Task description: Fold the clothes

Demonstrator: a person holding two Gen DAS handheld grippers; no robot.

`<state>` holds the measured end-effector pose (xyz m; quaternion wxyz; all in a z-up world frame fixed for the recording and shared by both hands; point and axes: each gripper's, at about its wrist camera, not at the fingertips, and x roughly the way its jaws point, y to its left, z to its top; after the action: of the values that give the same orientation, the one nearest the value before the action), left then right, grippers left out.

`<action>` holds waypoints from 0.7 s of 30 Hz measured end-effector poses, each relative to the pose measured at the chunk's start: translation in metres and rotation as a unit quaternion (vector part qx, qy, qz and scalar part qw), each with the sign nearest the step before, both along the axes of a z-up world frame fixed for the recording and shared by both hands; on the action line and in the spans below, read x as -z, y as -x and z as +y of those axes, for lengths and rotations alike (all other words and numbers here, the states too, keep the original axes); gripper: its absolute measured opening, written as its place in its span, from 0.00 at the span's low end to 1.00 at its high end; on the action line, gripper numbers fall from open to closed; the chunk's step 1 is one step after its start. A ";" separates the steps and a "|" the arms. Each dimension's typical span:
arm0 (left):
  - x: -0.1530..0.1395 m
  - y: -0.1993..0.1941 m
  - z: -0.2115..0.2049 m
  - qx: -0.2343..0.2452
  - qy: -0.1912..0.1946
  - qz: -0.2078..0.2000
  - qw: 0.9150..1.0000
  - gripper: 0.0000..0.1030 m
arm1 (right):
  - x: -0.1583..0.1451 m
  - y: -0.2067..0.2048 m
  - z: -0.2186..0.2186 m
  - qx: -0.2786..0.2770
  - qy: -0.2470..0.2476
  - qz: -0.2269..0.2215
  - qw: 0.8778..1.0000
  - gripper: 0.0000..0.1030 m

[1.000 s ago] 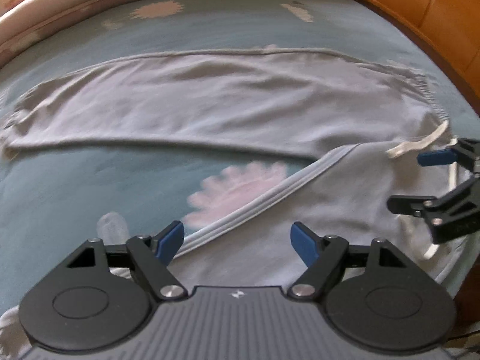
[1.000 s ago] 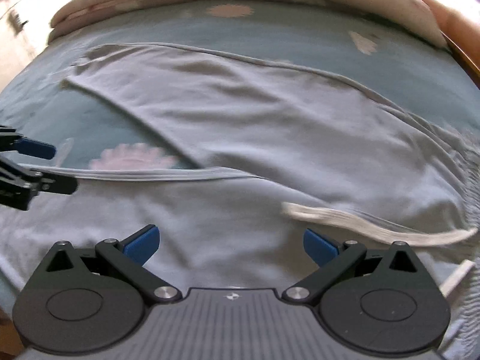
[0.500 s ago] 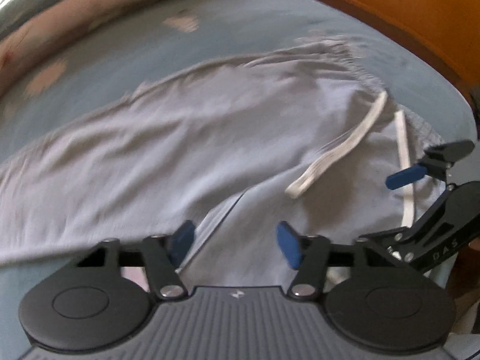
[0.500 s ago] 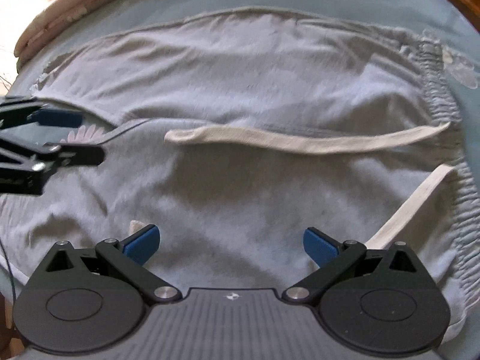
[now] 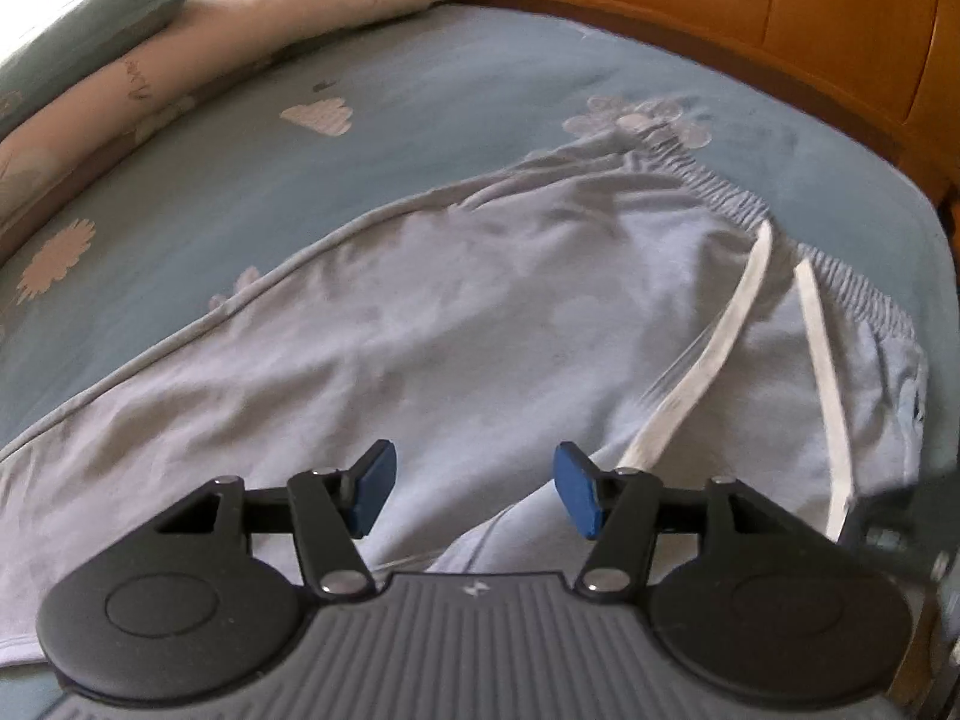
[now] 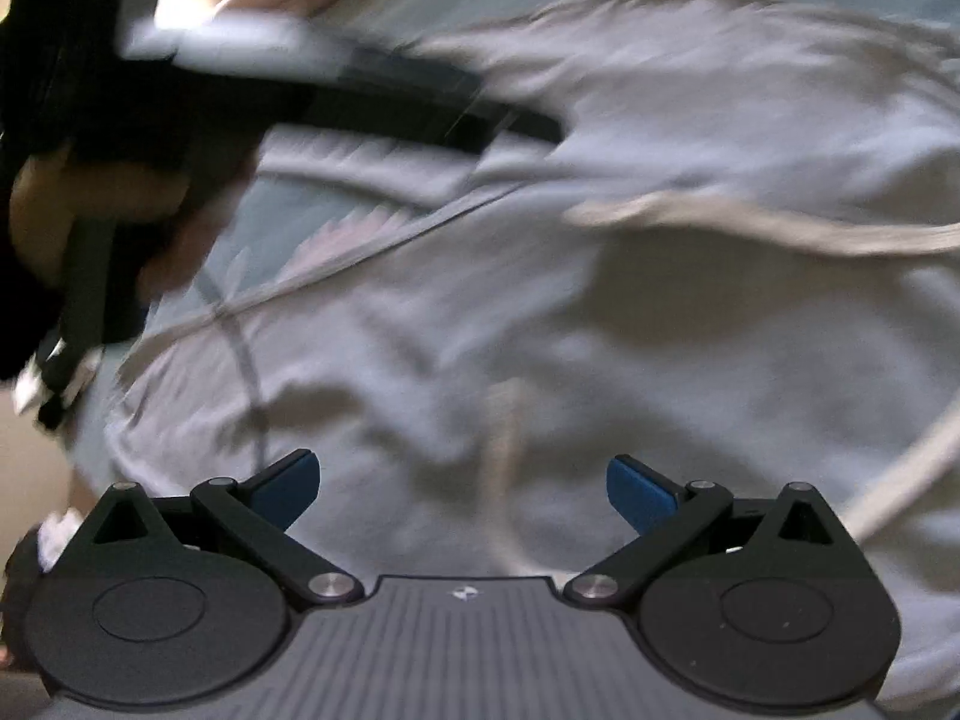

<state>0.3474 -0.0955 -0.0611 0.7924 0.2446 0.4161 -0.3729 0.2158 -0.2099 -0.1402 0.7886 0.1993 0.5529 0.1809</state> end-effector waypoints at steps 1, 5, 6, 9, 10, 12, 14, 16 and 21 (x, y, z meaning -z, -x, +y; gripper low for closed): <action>0.000 -0.003 0.004 0.001 -0.007 -0.003 1.000 0.57 | 0.004 -0.002 0.011 -0.010 -0.005 0.009 1.000 1.00; -0.004 -0.008 0.023 -0.009 -0.013 -0.010 1.000 0.58 | 0.009 -0.010 0.052 -0.044 -0.052 0.026 0.997 1.00; -0.006 -0.010 0.029 -0.013 -0.013 -0.010 1.000 0.58 | 0.007 -0.012 0.062 -0.054 -0.066 0.026 0.996 1.00; -0.008 -0.012 0.043 -0.024 -0.018 -0.009 1.000 0.58 | -0.009 -0.013 0.077 -0.068 -0.067 -0.010 0.995 1.00; -0.009 -0.012 0.047 -0.027 -0.019 -0.009 0.999 0.58 | -0.013 -0.014 0.077 -0.063 -0.053 -0.020 0.996 1.00; -0.011 -0.011 0.057 -0.032 -0.020 -0.006 0.999 0.59 | -0.019 -0.017 0.072 -0.050 -0.017 -0.036 0.998 1.00; -0.012 -0.010 0.066 -0.040 -0.019 0.001 0.999 0.59 | -0.024 -0.019 0.056 -0.024 0.024 -0.047 0.998 1.00; -0.012 -0.009 0.075 -0.050 -0.017 0.012 0.999 0.59 | -0.028 -0.021 0.033 0.007 0.070 -0.056 0.996 1.00; -0.002 0.008 0.088 -0.050 -0.021 0.043 0.998 0.59 | -0.031 -0.041 -0.033 0.096 0.156 -0.062 0.981 1.00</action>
<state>0.3396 -0.0080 -0.0587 0.7863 0.2231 0.4694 -0.3341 0.2567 -0.2428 -0.1088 0.8565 0.1142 0.5026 0.0275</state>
